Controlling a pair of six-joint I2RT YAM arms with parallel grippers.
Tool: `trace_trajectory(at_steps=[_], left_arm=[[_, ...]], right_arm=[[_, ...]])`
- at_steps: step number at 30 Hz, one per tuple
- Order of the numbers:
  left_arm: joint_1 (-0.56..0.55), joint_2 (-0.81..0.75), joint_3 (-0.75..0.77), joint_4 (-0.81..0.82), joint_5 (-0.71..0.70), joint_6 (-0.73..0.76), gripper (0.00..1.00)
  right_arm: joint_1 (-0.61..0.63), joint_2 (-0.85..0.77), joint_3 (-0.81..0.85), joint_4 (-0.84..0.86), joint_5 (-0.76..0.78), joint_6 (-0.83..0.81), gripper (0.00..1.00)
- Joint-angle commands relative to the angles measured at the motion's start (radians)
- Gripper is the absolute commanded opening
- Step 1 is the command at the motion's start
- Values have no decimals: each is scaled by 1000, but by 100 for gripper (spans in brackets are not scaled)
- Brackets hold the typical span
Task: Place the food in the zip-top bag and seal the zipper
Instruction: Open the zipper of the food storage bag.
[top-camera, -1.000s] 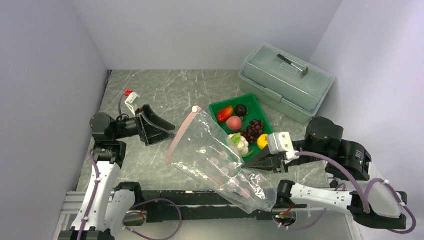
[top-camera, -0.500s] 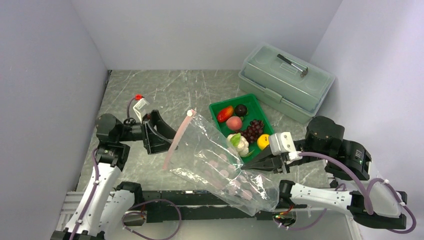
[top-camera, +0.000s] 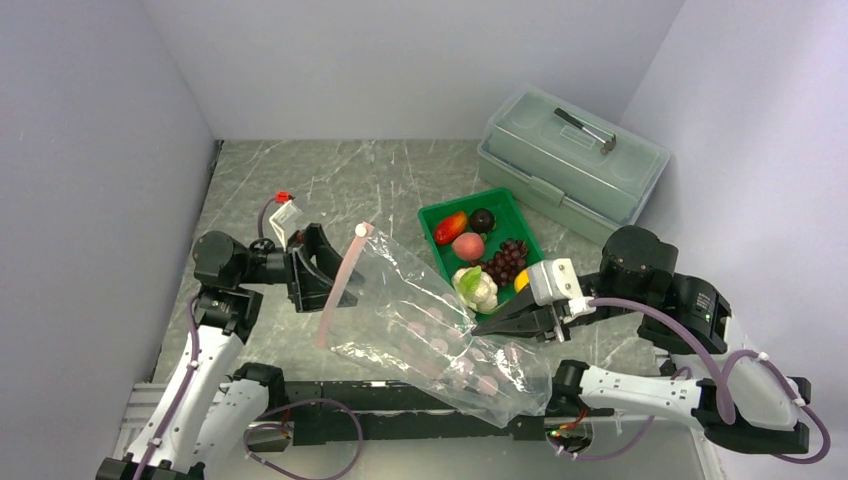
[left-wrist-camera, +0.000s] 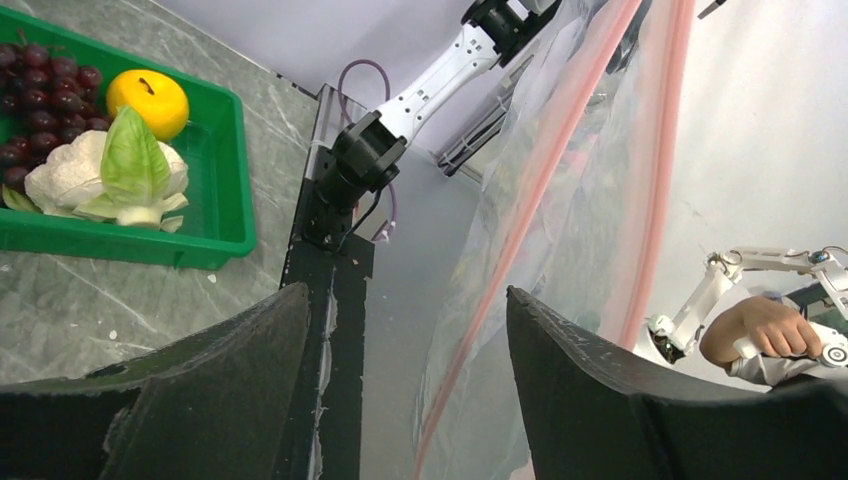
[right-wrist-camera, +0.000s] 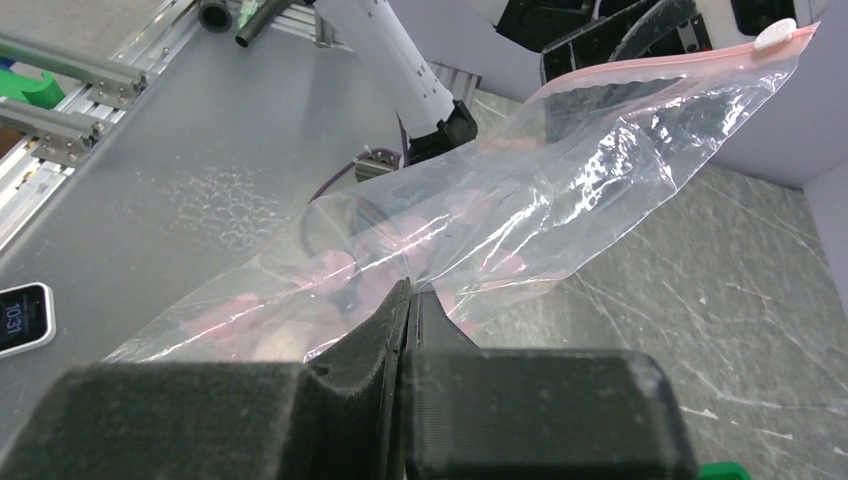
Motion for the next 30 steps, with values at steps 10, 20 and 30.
trace_trajectory(at_steps=[10,20,30], left_arm=[[-37,-23,11,18,33,16,54],[-43,-17,41,-96,17,98,0],[-43,-20,62,-200,-14,174,0]], right_arm=[[-1,15,-8,96,8,-14,0],[-1,18,-35,91,44,-11,0],[-1,-10,-90,121,123,9,0]])
